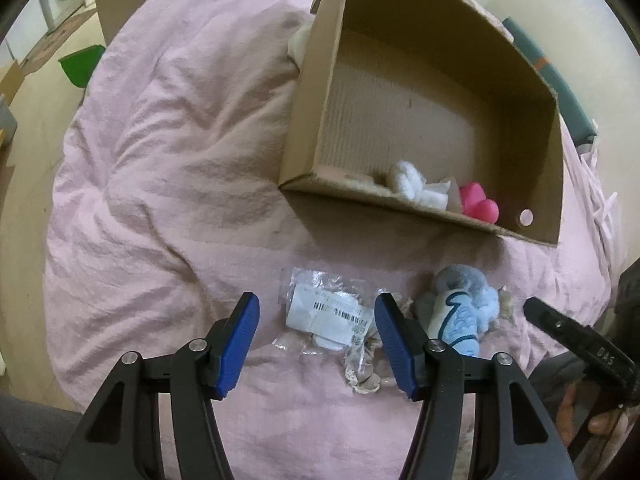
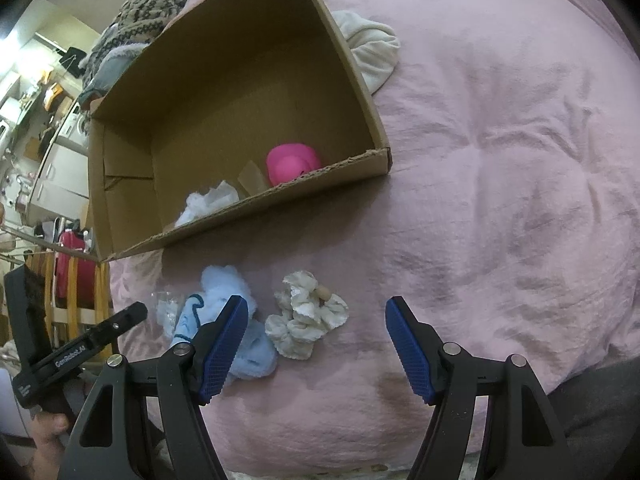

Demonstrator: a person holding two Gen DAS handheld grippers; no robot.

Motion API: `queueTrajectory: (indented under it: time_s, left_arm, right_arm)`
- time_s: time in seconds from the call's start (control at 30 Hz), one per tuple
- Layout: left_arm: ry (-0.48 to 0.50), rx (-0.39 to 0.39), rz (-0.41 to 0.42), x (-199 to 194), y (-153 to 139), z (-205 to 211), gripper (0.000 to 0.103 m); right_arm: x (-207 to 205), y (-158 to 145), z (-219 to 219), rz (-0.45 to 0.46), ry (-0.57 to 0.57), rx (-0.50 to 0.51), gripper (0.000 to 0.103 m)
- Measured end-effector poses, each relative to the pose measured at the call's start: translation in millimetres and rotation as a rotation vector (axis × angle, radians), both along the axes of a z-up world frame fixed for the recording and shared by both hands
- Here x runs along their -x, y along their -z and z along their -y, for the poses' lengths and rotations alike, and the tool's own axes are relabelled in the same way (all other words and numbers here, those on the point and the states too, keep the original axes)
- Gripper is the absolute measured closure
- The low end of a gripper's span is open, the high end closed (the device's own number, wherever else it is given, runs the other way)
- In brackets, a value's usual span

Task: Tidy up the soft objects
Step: 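Move both grippers back toward the remaining items on the bed, then grasp the white lace scrunchie with the right gripper while the left grasps another clear bag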

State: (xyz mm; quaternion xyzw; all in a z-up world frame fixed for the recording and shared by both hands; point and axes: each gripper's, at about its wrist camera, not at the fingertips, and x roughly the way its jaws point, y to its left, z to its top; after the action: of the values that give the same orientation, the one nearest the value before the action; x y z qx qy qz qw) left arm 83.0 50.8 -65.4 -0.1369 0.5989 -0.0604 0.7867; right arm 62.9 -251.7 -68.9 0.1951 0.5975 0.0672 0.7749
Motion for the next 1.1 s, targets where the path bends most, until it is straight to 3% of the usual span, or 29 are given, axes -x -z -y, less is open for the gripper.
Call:
queueTrajectory:
  time_s: [0.1,0.27,0.47,0.57,0.6,0.67,0.73,0.8,1.0,1.1]
  left_arm:
    - [-0.024,0.007,0.002,-2,0,-7,0.046]
    - [-0.063,0.051,-0.078,-8,24,-15,0.046]
    - [-0.017,0.009,-0.123,-14,42,-3,0.048]
    - [0.006,0.033,-0.131,-16,45,2,0.049]
    - [0.02,0.036,-0.135,-15,45,4,0.052]
    - [0.05,0.014,-0.135,-13,45,12,0.07]
    - [0.08,0.01,-0.144,-10,46,19,0.073]
    - [0.098,0.005,-0.14,-8,45,22,0.087]
    - [0.097,-0.022,-0.093,-5,29,22,0.093]
    - [0.066,-0.025,-0.042,0,14,17,0.095]
  right_arm:
    - [-2,4,0,-0.004,0.003,0.001,0.028]
    - [-7,10,7,-0.01,0.041,-0.034,0.028]
    - [-8,14,15,-0.021,0.085,-0.053,0.028]
    - [-7,14,16,-0.023,0.088,-0.046,0.028]
    - [-7,14,15,-0.025,0.086,-0.044,0.028]
    - [-7,15,13,-0.027,0.076,-0.039,0.028]
    - [-7,16,11,-0.027,0.067,-0.035,0.028]
    - [-8,19,7,-0.035,0.062,-0.041,0.028]
    - [-11,29,4,-0.077,0.05,-0.092,0.028]
    - [-11,33,1,-0.093,0.038,-0.104,0.033]
